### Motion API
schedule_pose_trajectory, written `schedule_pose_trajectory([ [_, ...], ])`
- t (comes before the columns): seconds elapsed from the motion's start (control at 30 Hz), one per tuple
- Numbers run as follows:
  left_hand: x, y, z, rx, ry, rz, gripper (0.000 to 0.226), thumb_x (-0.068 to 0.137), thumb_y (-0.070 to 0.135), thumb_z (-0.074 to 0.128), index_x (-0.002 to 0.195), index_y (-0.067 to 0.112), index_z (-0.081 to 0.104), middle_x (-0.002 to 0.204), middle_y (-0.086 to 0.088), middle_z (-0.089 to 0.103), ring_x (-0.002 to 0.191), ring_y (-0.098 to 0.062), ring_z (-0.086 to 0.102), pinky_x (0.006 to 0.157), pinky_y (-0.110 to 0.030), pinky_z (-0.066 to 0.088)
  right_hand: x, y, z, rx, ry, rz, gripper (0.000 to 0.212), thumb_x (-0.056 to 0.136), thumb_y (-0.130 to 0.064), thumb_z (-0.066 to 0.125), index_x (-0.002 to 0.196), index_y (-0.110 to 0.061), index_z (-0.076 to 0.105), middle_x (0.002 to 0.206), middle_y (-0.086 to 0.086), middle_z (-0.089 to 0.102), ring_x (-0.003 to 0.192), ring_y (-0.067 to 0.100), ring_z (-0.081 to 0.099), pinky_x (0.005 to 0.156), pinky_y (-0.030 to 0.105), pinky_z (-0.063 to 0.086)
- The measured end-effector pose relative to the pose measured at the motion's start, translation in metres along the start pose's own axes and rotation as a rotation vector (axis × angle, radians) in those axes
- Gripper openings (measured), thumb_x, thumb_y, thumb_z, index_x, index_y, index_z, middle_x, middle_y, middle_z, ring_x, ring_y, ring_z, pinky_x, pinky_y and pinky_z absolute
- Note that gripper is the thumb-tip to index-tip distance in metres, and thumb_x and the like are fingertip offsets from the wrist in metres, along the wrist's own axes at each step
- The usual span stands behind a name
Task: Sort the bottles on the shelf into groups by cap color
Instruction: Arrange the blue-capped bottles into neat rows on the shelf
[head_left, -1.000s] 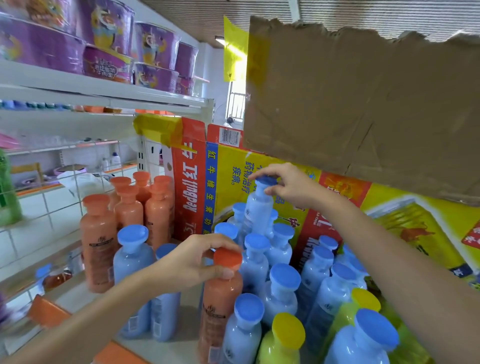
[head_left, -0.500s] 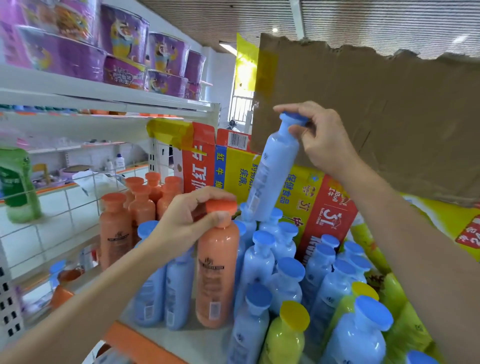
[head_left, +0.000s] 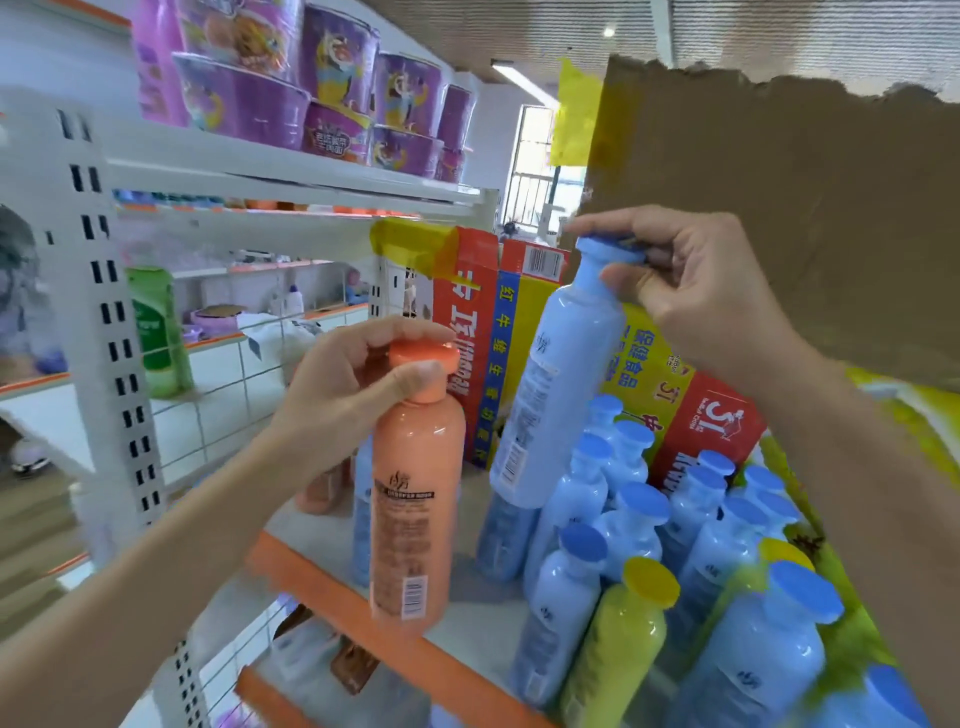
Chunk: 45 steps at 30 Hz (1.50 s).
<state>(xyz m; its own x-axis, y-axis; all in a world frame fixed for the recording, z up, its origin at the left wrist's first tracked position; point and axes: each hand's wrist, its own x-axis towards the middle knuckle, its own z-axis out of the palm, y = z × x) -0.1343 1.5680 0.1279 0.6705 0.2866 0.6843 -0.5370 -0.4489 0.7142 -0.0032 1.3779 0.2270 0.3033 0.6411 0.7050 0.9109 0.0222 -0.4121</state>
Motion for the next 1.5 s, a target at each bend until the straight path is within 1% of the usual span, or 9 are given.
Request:
schedule_pose_trajectory([
  [0.33, -0.023, -0.012, -0.061, 0.142, 0.048, -0.138, 0.029, 0.059, 0.046, 0.067, 0.088, 0.045, 0.068, 0.098, 0.008, 0.071, 0.095, -0.015, 0.066, 0.088, -0.034, 0.053, -0.033, -0.016, 0.069, 0.043, -0.136, 0.036, 0.042, 0.073, -0.012, 0.052, 0.097, -0.045, 0.057, 0.099, -0.009, 0.063, 0.098, 0.008, 0.058, 0.085, 0.024, 0.047],
  [0.5, -0.023, -0.034, -0.086, 0.21, 0.085, -0.203, 0.026, 0.069, 0.022, 0.074, 0.085, 0.041, 0.068, 0.1, 0.0, 0.07, 0.095, -0.02, 0.065, 0.089, -0.045, 0.051, -0.047, -0.017, 0.097, 0.067, -0.185, 0.078, 0.048, 0.08, -0.001, 0.061, 0.098, -0.045, 0.057, 0.102, -0.003, 0.061, 0.097, 0.017, 0.058, 0.079, 0.023, 0.049],
  [0.57, -0.021, -0.041, -0.094, 0.216, 0.096, -0.212, 0.027, 0.076, 0.011, 0.072, 0.086, 0.036, 0.068, 0.099, 0.0, 0.069, 0.094, -0.02, 0.065, 0.088, -0.041, 0.052, -0.051, -0.017, 0.106, 0.065, -0.202, 0.113, 0.052, 0.082, 0.006, 0.061, 0.099, -0.043, 0.059, 0.101, -0.007, 0.06, 0.093, 0.028, 0.058, 0.08, 0.036, 0.049],
  [0.67, -0.016, -0.052, -0.101, 0.22, 0.109, -0.224, 0.026, 0.079, 0.007, 0.068, 0.088, 0.031, 0.065, 0.093, 0.012, 0.069, 0.091, -0.01, 0.065, 0.083, -0.029, 0.051, -0.052, -0.016, 0.119, 0.056, -0.207, 0.143, 0.05, 0.081, 0.006, 0.062, 0.1, -0.041, 0.06, 0.101, -0.008, 0.06, 0.095, 0.021, 0.057, 0.081, 0.039, 0.049],
  [0.87, -0.003, -0.079, -0.103, 0.2, 0.191, -0.221, 0.033, 0.077, 0.001, 0.069, 0.083, 0.033, 0.063, 0.081, 0.02, 0.067, 0.079, 0.005, 0.061, 0.078, -0.021, 0.047, -0.054, -0.008, 0.139, 0.019, -0.218, 0.205, 0.047, 0.081, 0.007, 0.061, 0.107, -0.033, 0.064, 0.101, -0.01, 0.058, 0.091, 0.013, 0.057, 0.079, 0.027, 0.048],
  [1.07, 0.004, -0.1, -0.1, 0.234, 0.184, -0.249, 0.024, 0.079, 0.007, 0.068, 0.094, 0.026, 0.062, 0.093, 0.01, 0.064, 0.093, -0.01, 0.06, 0.086, -0.035, 0.05, -0.054, -0.001, 0.153, 0.006, -0.222, 0.252, 0.042, 0.081, 0.001, 0.063, 0.109, -0.03, 0.065, 0.102, -0.012, 0.057, 0.093, 0.01, 0.056, 0.081, 0.032, 0.048],
  [1.23, 0.004, -0.112, -0.09, 0.22, 0.239, -0.258, 0.026, 0.08, 0.008, 0.067, 0.087, 0.032, 0.06, 0.094, 0.011, 0.064, 0.087, 0.001, 0.059, 0.079, -0.025, 0.048, -0.055, 0.005, 0.161, 0.001, -0.216, 0.285, 0.04, 0.081, 0.0, 0.063, 0.11, -0.028, 0.066, 0.101, -0.009, 0.057, 0.094, 0.012, 0.056, 0.082, 0.036, 0.048],
  [1.33, 0.003, -0.12, -0.086, 0.236, 0.216, -0.292, 0.021, 0.081, 0.01, 0.066, 0.094, 0.027, 0.062, 0.101, 0.012, 0.064, 0.094, -0.003, 0.058, 0.085, -0.026, 0.046, -0.054, 0.007, 0.165, -0.006, -0.22, 0.301, 0.039, 0.081, -0.002, 0.064, 0.11, -0.028, 0.065, 0.102, -0.01, 0.057, 0.096, 0.004, 0.054, 0.083, 0.03, 0.048],
  [1.5, 0.001, -0.128, -0.081, 0.287, 0.2, -0.3, 0.022, 0.08, 0.008, 0.067, 0.092, 0.025, 0.061, 0.09, 0.021, 0.056, 0.083, 0.005, 0.051, 0.073, -0.015, 0.04, -0.054, 0.011, 0.169, -0.053, -0.234, 0.314, 0.039, 0.081, -0.004, 0.064, 0.111, -0.029, 0.065, 0.104, -0.009, 0.058, 0.095, 0.0, 0.052, 0.079, 0.019, 0.045],
])
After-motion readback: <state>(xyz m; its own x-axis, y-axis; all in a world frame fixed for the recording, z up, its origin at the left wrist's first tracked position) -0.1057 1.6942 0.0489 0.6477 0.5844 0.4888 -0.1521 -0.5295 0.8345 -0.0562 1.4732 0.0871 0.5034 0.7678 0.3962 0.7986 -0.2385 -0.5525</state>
